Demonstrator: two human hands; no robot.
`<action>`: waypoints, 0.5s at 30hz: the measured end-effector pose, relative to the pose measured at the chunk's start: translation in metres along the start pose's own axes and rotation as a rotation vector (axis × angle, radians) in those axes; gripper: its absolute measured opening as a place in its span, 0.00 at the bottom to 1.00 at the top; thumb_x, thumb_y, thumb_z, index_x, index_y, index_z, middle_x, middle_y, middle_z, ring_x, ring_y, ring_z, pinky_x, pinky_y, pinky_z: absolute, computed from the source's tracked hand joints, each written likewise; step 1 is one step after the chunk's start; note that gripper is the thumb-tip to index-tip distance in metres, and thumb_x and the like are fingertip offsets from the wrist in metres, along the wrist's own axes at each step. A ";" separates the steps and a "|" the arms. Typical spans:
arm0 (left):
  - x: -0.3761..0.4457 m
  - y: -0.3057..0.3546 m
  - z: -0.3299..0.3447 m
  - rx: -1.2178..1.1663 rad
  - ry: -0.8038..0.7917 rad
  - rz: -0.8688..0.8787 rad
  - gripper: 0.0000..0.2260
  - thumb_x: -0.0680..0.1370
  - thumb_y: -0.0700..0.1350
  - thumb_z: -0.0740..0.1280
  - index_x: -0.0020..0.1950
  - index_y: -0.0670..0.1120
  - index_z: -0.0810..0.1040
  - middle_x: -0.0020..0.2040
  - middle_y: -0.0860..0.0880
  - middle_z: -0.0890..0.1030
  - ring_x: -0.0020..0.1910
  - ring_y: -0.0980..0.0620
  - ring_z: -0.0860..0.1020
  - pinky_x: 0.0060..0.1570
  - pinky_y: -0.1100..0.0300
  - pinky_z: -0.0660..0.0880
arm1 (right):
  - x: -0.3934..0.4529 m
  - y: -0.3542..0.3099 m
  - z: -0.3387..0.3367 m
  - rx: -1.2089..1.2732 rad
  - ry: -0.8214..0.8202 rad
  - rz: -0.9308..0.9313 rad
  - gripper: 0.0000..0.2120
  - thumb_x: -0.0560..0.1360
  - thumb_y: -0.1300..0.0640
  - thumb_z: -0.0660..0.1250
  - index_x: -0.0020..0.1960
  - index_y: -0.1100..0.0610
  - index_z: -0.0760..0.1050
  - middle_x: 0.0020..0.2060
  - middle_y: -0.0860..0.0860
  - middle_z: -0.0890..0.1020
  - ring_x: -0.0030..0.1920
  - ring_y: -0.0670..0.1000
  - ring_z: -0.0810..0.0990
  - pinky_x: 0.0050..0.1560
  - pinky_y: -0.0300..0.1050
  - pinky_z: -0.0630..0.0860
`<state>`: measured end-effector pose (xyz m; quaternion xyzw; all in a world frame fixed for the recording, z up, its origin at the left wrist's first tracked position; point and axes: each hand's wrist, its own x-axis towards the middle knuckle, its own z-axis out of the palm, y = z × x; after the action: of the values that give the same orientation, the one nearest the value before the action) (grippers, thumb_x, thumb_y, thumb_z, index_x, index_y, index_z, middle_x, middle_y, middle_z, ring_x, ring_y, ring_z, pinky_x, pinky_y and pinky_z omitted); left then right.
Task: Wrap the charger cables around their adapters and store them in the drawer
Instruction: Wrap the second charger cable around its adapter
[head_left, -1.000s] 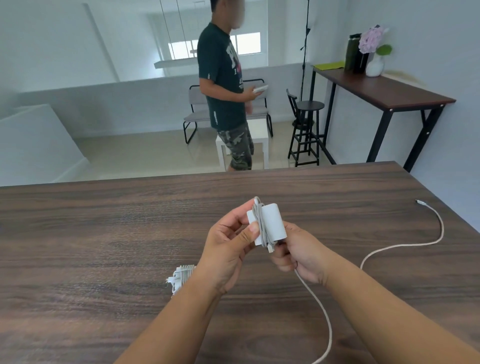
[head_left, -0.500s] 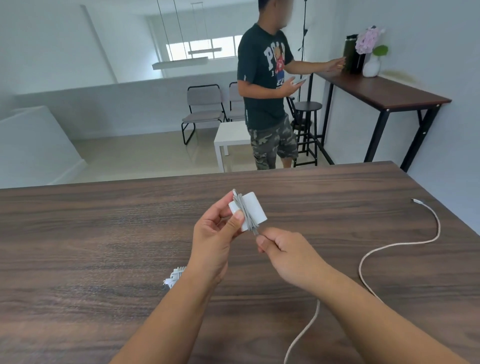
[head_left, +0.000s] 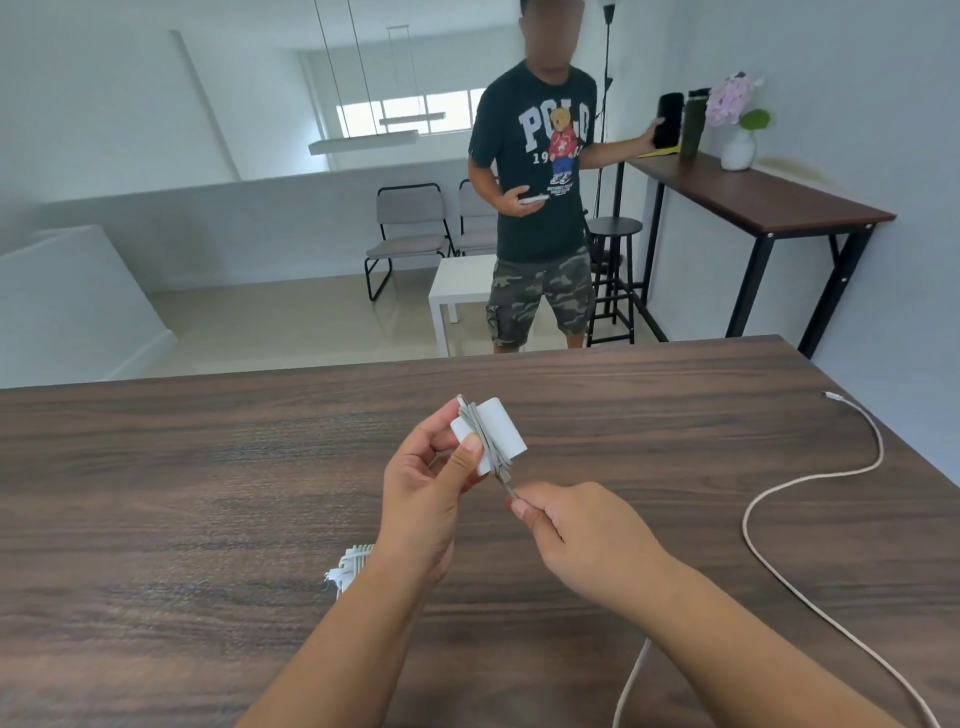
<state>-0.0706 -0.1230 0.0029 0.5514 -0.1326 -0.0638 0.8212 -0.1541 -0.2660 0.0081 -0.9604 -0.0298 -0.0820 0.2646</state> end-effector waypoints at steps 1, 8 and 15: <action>0.001 0.001 0.000 0.002 -0.002 0.007 0.19 0.71 0.41 0.74 0.62 0.48 0.79 0.48 0.47 0.83 0.47 0.50 0.80 0.47 0.56 0.80 | 0.000 0.001 -0.001 -0.005 0.004 -0.001 0.11 0.80 0.47 0.53 0.50 0.49 0.71 0.33 0.49 0.77 0.38 0.56 0.77 0.38 0.49 0.74; 0.002 0.004 0.003 -0.010 -0.020 0.009 0.19 0.71 0.41 0.70 0.61 0.47 0.79 0.48 0.47 0.83 0.47 0.50 0.81 0.46 0.57 0.80 | -0.001 0.004 -0.008 -0.048 0.022 -0.034 0.12 0.80 0.48 0.53 0.57 0.46 0.73 0.36 0.53 0.80 0.39 0.58 0.77 0.39 0.49 0.75; -0.001 0.003 0.005 0.097 -0.042 0.058 0.20 0.70 0.42 0.72 0.63 0.46 0.78 0.45 0.52 0.84 0.48 0.52 0.81 0.46 0.56 0.80 | 0.000 0.005 -0.018 -0.142 -0.039 -0.073 0.12 0.80 0.47 0.53 0.48 0.51 0.72 0.26 0.47 0.68 0.33 0.53 0.69 0.35 0.46 0.68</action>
<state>-0.0731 -0.1261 0.0073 0.5850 -0.1684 -0.0451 0.7921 -0.1566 -0.2795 0.0212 -0.9765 -0.0639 -0.0749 0.1919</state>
